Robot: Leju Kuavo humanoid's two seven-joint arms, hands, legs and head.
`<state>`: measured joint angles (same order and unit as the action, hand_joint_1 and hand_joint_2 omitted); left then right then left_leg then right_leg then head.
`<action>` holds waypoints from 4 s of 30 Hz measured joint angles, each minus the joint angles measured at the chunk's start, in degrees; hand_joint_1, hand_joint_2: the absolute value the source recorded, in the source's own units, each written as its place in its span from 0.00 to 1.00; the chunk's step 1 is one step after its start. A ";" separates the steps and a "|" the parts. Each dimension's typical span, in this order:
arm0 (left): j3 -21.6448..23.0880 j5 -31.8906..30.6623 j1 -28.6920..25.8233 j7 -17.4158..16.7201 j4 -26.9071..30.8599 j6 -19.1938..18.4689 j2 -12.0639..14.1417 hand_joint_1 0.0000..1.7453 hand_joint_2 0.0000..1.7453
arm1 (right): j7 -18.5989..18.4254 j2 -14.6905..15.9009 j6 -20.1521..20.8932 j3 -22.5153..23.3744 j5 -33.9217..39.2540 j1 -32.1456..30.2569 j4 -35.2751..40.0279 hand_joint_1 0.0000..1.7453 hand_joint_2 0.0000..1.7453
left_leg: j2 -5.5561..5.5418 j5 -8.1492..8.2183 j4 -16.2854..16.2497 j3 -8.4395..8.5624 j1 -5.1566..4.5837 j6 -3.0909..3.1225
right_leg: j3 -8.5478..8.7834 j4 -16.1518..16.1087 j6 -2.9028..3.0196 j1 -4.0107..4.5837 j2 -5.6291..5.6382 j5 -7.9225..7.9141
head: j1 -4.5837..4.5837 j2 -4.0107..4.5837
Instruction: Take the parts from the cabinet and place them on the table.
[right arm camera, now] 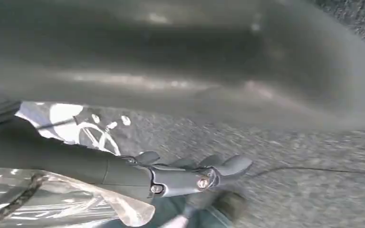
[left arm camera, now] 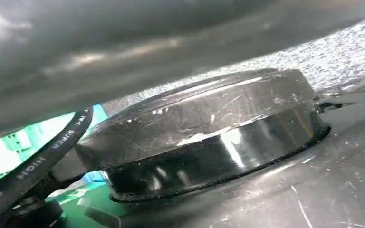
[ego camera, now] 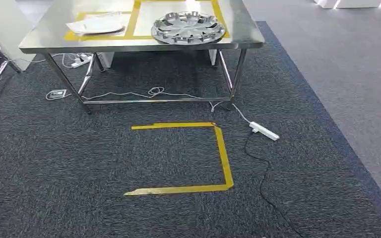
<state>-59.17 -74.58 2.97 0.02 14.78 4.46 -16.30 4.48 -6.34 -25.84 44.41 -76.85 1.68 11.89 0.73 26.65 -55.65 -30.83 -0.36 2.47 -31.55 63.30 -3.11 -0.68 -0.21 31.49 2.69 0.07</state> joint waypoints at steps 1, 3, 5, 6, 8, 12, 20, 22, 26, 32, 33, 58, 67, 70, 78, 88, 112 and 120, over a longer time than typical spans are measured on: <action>0.00 0.00 0.04 0.02 0.00 -0.02 -0.05 0.00 0.00 | 0.04 0.00 0.00 0.02 -0.02 0.08 0.02 0.00 0.00 | 0.01 -0.12 -0.46 -0.16 -0.02 -0.21 | 3.88 -5.77 0.08 -0.06 -0.02 -1.44 | 0.00 0.00; 0.00 0.00 0.11 0.02 0.00 -0.02 -0.02 0.00 0.00 | 0.13 -0.02 0.00 0.13 -0.02 0.28 0.00 0.00 0.00 | 0.04 -0.21 -1.18 -0.78 -0.46 -0.74 | 4.48 -8.26 1.28 0.10 0.22 -0.65 | -0.20 0.00; 0.00 0.00 0.11 0.04 0.00 -0.02 0.02 0.00 0.00 | 0.15 -0.07 0.00 0.24 -0.04 -0.03 0.00 0.00 0.00 | -0.01 0.05 -1.32 -0.91 -0.59 1.07 | 4.52 -8.33 1.30 0.13 0.00 -0.68 | -0.20 0.00; 0.00 0.00 0.06 0.04 0.00 0.00 0.04 0.00 0.00 | 0.15 -0.07 0.00 0.31 -0.02 -0.07 0.00 0.00 0.00 | -0.05 -0.11 -1.26 -0.91 -0.57 1.05 | 4.50 -8.33 1.52 0.22 -0.07 -0.83 | -0.15 0.00; 0.00 0.00 0.06 0.04 0.00 0.00 0.06 0.00 0.00 | 0.13 -0.07 0.00 0.39 0.00 -0.01 0.00 0.00 0.00 | -0.10 -0.86 -0.94 -0.93 -0.35 -0.15 | 4.35 -8.30 1.90 0.45 -0.10 -1.05 | -0.15 0.00; 0.00 0.00 0.07 0.04 0.00 0.00 0.09 0.00 0.00 | 0.13 -0.07 0.00 0.42 0.00 0.10 0.00 0.00 0.00 | -0.14 -1.28 -0.73 -0.95 -0.19 -0.76 | 4.10 -8.22 2.25 0.62 -0.13 -1.27 | -0.15 0.00; -0.04 0.42 0.09 0.37 0.00 0.26 0.09 0.00 0.00 | 1.22 -0.07 2.01 1.86 2.32 0.20 0.00 0.00 0.00 | -0.15 -1.35 -0.70 -1.21 -0.15 -1.03 | 3.88 -8.15 2.30 0.62 -0.13 -1.29 | -0.13 0.00; -0.07 0.70 0.10 0.37 0.00 0.50 0.06 0.00 0.00 | 1.36 -0.07 2.32 2.36 2.69 0.22 0.00 0.00 0.00 | -0.15 -1.35 -0.72 -1.32 -0.18 -1.04 | 3.79 -8.15 2.29 0.57 -0.13 -1.30 | -0.13 0.00; -0.11 0.87 0.11 0.48 -0.02 0.74 0.06 0.00 0.00 | 1.81 -0.07 3.91 3.25 4.24 0.30 0.00 0.00 0.00 | -0.15 -1.35 -0.79 -1.49 -0.22 -1.03 | 3.68 -8.16 2.24 0.54 -0.13 -1.34 | -0.13 0.00; -0.11 0.76 0.20 0.35 -0.20 1.42 0.11 0.00 0.00 | 1.64 -0.09 4.98 4.26 4.24 0.39 0.00 0.00 0.00 | -0.16 -1.16 -1.29 -1.71 -0.48 -0.80 | 3.65 -8.37 1.90 0.09 -0.11 -1.61 | -0.13 0.00; -0.11 0.76 0.22 0.33 -0.22 1.53 0.15 0.00 0.00 | 1.60 -0.20 4.87 4.26 3.91 0.42 0.00 0.00 0.00 | -0.24 -1.10 -1.49 -1.84 -0.61 -0.21 | 3.61 -8.35 1.62 0.09 -0.24 -1.69 | -0.20 0.00; -0.11 0.87 0.27 0.24 -0.72 1.75 0.17 0.00 0.00 | 0.70 -0.42 3.08 4.26 2.03 0.18 -0.02 0.00 0.00 | -1.26 6.44 -19.88 -10.22 1.04 -3.10 | 3.23 -6.06 2.72 -0.36 -3.71 -0.23 | -0.79 0.00; -0.11 0.90 0.04 0.22 -0.77 1.75 0.11 0.00 0.00 | 0.74 -0.57 2.99 4.22 2.01 0.60 -0.07 0.00 0.00 | 1.84 0.73 -2.01 -1.48 -0.24 -0.11 | 3.55 -5.82 0.90 -0.01 -7.23 1.10 | -0.85 0.00; -0.13 0.90 0.52 0.20 -0.81 1.75 0.00 0.00 0.00 | 0.76 -0.57 3.02 4.22 2.01 0.54 -0.07 0.00 0.00 | -0.34 0.35 -1.98 -1.90 -0.26 0.62 | -1.62 5.24 0.62 -0.12 -0.46 6.71 | -0.42 0.00; -0.13 0.98 0.62 0.35 -0.83 1.77 -0.13 0.00 0.00 | 0.63 -0.55 2.99 4.22 1.79 0.20 -0.07 0.00 0.00 | -6.73 0.25 -3.31 -2.57 -0.50 -0.11 | 1.49 -5.52 1.31 -0.40 5.81 -0.66 | -0.53 0.00; -0.13 0.79 0.58 0.55 -1.01 2.30 -0.18 0.00 0.00 | 0.70 -0.22 4.11 3.61 -0.11 -0.10 -0.07 0.00 0.00 | -1.25 7.94 -19.95 -10.74 0.67 -3.33 | 2.57 -6.35 3.13 -0.57 -2.51 -1.37 | -1.40 0.00; -0.13 0.76 0.80 0.55 -1.51 2.80 -0.46 0.00 0.00 | -0.28 0.20 3.87 2.21 -1.79 -0.05 -0.11 0.00 0.00 | -5.12 0.60 -2.15 -1.50 -0.26 -0.02 | -3.29 4.71 1.02 -0.34 0.60 1.67 | -0.90 0.00; -0.13 0.76 1.06 0.55 -1.68 2.71 -0.35 0.00 0.00 | -1.18 0.39 4.07 1.73 -2.67 -0.06 -0.13 0.00 0.00 | -1.42 8.53 -18.31 -9.74 0.27 -3.42 | 2.44 -6.49 3.18 -0.37 -1.12 -1.56 | -1.53 0.00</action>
<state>-59.30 -73.81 4.04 0.57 13.09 7.17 -16.66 3.30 -5.94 -21.77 46.14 -79.52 1.62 11.76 -0.69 35.18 -73.96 -40.57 -0.09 -0.95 -29.11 56.81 0.06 -1.05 -1.33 29.93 1.16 0.07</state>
